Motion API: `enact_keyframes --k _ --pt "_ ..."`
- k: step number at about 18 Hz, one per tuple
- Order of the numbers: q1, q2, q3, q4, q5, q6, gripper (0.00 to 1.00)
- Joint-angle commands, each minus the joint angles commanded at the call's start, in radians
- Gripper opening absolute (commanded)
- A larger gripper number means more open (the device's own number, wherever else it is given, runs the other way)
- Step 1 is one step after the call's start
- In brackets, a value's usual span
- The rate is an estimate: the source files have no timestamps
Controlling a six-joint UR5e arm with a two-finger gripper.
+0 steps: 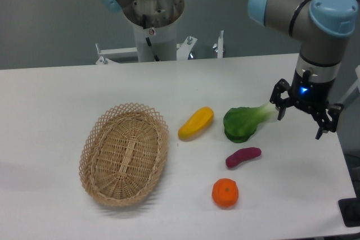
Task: Pick up the sweet potato from the table
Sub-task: 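Move the open gripper toward the purple sweet potato, then lower the gripper over the purple sweet potato and close on it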
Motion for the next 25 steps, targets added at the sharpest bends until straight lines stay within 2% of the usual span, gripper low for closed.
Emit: enact_keyframes --k 10,16,18,19,20,22,25 --pt "-0.008 0.008 -0.028 0.002 0.002 -0.023 1.0" --pt "-0.029 0.011 -0.116 0.02 0.002 -0.107 1.0" --pt "-0.043 0.012 -0.167 0.07 0.006 -0.136 1.0" --pt "-0.054 0.011 -0.198 0.116 0.02 -0.146 1.0" --pt "-0.064 0.005 -0.254 0.188 0.052 -0.141 1.0" --pt "-0.089 -0.024 -0.314 0.274 0.103 -0.126 1.0" --pt "-0.116 -0.057 -0.327 0.284 0.133 -0.072 1.0"
